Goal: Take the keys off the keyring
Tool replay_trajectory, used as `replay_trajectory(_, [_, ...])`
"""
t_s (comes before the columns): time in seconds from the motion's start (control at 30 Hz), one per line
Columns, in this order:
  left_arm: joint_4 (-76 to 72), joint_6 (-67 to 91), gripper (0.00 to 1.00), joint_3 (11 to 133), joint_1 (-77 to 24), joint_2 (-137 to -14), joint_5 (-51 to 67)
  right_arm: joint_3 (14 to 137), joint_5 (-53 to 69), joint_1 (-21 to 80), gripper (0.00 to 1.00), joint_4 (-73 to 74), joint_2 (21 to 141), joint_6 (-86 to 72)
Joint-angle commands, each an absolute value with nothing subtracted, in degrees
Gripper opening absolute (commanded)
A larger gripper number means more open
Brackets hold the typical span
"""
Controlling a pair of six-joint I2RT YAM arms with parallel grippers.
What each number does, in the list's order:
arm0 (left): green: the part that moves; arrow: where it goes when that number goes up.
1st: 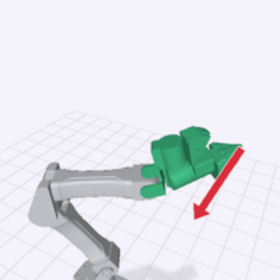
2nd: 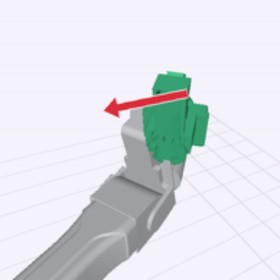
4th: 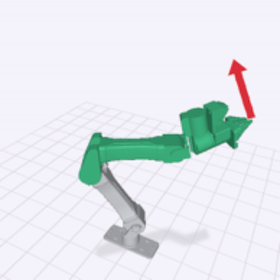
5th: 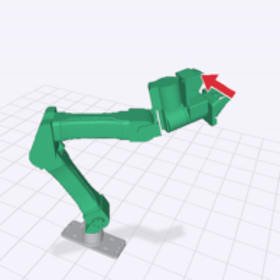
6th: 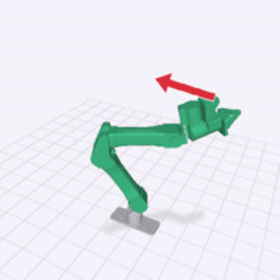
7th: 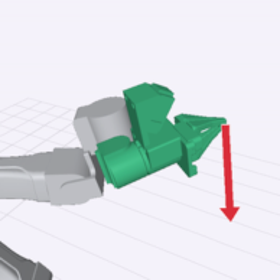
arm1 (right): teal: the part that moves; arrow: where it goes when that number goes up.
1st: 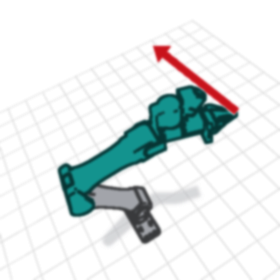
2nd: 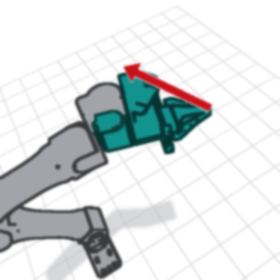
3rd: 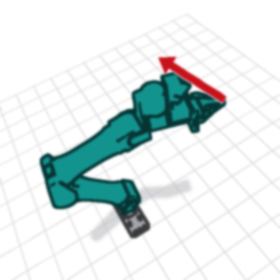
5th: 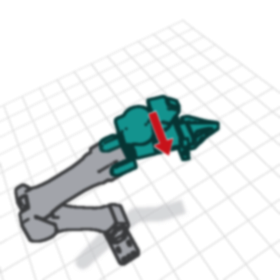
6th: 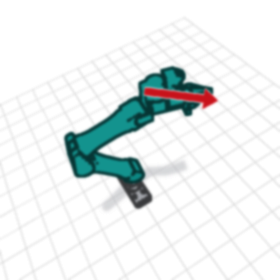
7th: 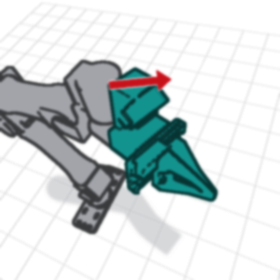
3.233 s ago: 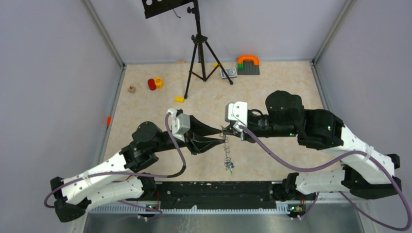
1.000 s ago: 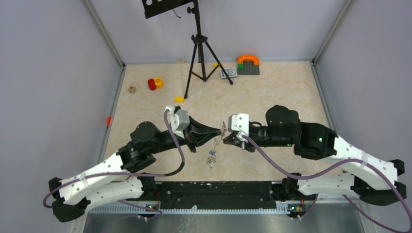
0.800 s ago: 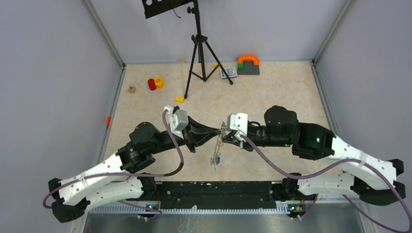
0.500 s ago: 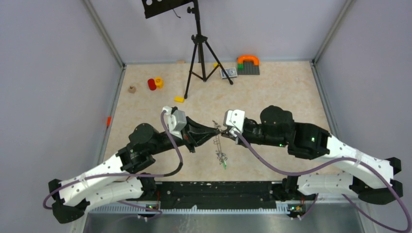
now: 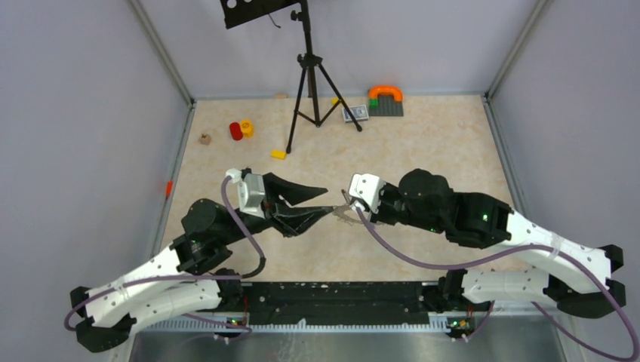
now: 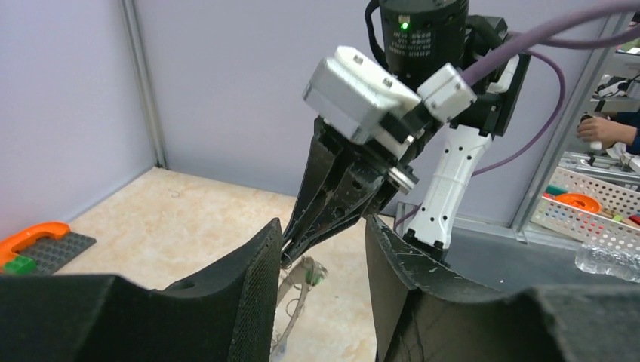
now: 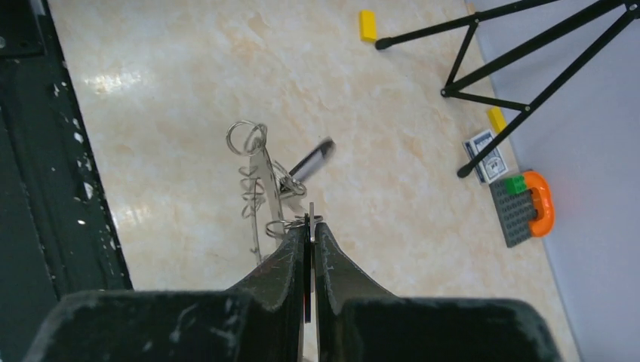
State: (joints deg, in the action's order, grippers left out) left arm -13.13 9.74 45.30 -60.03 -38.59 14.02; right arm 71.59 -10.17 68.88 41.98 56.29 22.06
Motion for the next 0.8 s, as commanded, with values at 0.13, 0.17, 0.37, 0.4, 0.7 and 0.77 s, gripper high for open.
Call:
replay_trajectory(0.13, [-15.6,10.1,0.48,44.6,-59.9,-37.8,13.3,75.3,-13.9,69.3,0.0,45.0,54.0,28.1])
replay_trajectory(0.17, [-15.3,10.2,0.49,44.8,-60.0,-38.2,13.3,75.7,-13.5,69.3,0.0,44.9,53.8,28.1])
replay_trajectory(0.37, [-11.4,9.8,0.49,47.8,-59.9,-42.8,14.1,78.4,-10.6,69.3,0.0,44.2,53.4,26.2])
replay_trajectory(0.4, [-11.3,9.8,0.49,48.1,-59.9,-43.6,14.7,79.0,-10.0,69.3,0.0,44.1,53.5,25.8])
replay_trajectory(0.7, [-12.1,10.3,0.5,49.2,-59.9,-46.9,17.8,83.7,-8.7,69.3,0.0,46.0,56.0,21.8])
replay_trajectory(0.77, [-12.3,10.2,0.51,49.3,-59.9,-47.0,18.0,84.3,-8.3,69.3,0.0,46.6,56.6,21.4])
